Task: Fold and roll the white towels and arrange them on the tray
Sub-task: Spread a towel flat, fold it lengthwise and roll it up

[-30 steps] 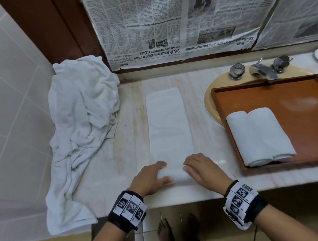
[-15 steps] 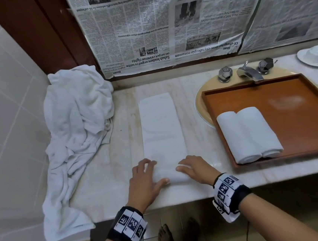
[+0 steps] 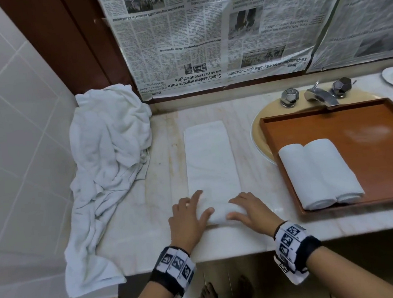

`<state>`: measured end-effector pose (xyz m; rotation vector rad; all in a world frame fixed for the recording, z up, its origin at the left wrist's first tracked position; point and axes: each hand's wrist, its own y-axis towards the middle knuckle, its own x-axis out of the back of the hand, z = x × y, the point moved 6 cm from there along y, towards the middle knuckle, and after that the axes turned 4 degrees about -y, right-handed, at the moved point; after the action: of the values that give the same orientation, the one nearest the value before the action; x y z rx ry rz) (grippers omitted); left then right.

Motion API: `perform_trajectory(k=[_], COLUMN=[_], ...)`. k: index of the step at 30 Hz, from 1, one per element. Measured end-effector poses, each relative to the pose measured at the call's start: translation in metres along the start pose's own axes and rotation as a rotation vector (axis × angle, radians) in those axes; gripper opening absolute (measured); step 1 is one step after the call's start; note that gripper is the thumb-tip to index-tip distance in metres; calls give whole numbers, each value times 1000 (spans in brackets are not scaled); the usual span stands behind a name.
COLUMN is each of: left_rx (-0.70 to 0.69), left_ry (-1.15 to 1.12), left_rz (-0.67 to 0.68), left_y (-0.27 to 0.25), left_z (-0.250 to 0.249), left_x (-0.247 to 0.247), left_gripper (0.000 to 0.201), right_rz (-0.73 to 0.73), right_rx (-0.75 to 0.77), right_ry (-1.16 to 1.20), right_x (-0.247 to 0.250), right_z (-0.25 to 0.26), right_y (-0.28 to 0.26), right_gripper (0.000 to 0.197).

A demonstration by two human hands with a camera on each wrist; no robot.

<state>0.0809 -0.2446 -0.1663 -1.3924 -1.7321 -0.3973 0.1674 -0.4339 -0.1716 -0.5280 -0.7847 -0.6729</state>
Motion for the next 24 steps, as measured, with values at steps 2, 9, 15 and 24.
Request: perform_trajectory(k=[2,9,15,24], left_rx=[-137,-91,16,-125], left_ry=[125,-29,-145,23], left_rz=[-31,141,225,170], left_y=[-8,8,24,4], left_z=[-9,11,-2,6], left_x=[-3,-8,4,-6], left_gripper=[60,59,56,64], right_rz=[56,-140,-119,306], right_rx=[-27,-2,61,-96], right_ry=[9,-315,-245,37], right_x=[8,3,-4,21], right_z=[0,10,10,1], right_y=[10,-6,-3,10], right_gripper=[59,46,56,47])
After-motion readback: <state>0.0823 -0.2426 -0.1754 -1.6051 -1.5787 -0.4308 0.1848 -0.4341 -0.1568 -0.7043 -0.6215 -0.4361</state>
